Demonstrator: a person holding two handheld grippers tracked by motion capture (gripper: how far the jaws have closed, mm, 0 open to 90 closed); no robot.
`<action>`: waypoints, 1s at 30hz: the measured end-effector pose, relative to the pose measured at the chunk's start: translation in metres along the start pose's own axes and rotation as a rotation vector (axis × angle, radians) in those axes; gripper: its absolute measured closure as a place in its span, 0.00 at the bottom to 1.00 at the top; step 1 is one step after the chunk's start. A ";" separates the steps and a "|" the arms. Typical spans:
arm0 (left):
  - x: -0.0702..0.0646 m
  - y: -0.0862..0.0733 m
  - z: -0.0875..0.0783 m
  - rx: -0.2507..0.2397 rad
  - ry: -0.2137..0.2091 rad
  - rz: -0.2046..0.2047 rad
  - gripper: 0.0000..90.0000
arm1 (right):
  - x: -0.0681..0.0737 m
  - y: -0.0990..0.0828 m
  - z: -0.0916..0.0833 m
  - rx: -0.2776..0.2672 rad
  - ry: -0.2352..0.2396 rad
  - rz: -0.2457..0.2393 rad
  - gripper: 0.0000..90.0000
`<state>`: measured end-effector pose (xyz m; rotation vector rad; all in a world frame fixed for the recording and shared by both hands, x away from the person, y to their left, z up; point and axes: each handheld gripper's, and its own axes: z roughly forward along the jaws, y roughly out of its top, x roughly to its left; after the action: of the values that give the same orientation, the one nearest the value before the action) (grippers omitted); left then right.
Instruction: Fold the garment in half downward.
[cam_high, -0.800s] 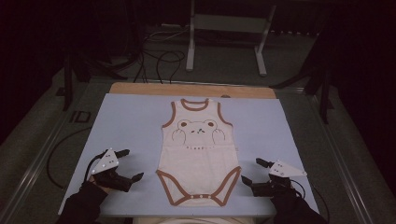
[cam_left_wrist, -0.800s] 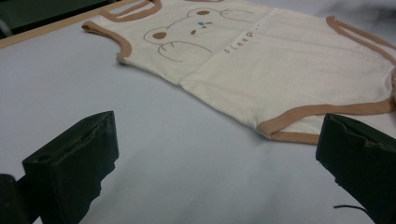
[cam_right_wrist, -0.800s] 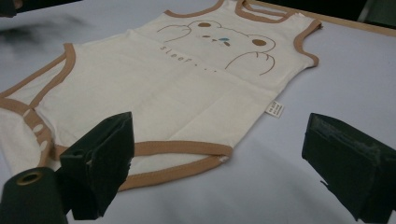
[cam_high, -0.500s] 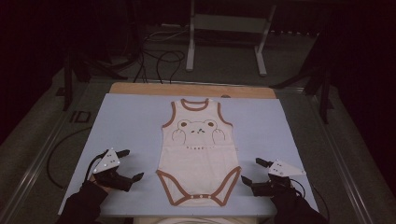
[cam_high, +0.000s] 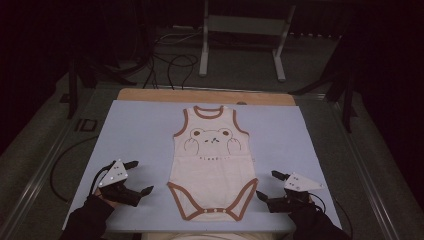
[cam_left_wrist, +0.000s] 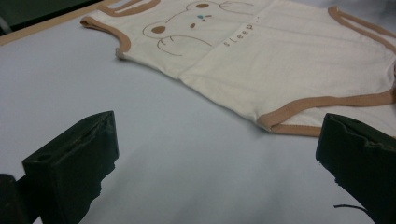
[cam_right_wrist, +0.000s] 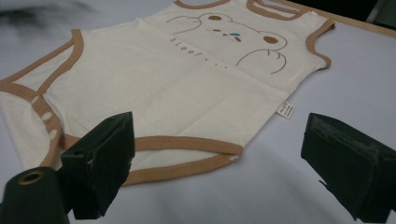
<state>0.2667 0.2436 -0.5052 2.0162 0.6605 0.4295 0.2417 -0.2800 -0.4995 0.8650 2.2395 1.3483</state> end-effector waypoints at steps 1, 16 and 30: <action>-0.001 0.001 0.000 -0.001 -0.005 0.001 0.00 | 0.000 0.000 0.000 0.000 0.000 0.000 0.11; -0.013 0.022 0.003 -0.007 -0.069 0.019 0.00 | 0.009 0.029 -0.013 -0.059 0.000 -0.031 0.11; -0.001 0.059 -0.014 -0.023 -0.104 0.029 0.00 | -0.004 0.076 -0.020 -0.095 -0.067 -0.075 0.11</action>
<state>0.2748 0.2284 -0.4467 2.0142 0.5603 0.3447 0.2560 -0.2696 -0.4226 0.7737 2.1170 1.3591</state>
